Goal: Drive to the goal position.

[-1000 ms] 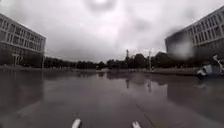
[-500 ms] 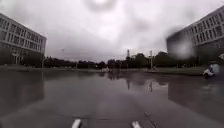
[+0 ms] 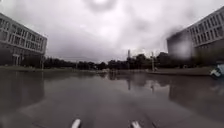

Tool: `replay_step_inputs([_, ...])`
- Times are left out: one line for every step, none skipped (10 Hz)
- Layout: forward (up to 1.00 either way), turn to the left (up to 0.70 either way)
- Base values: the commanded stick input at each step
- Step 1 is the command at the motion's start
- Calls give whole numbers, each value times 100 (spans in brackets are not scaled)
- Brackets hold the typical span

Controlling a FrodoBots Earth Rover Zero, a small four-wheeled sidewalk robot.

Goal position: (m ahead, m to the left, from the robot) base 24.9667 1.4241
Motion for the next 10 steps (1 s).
replay_step_inputs([70, 0])
replay_step_inputs([70, 0])
replay_step_inputs([70, 0])
replay_step_inputs([70, 0])
replay_step_inputs([70, 0])
replay_step_inputs([70, 0])
replay_step_inputs([70, 0])
replay_step_inputs([70, 0])
replay_step_inputs([70, 0])
replay_step_inputs([70, 0])
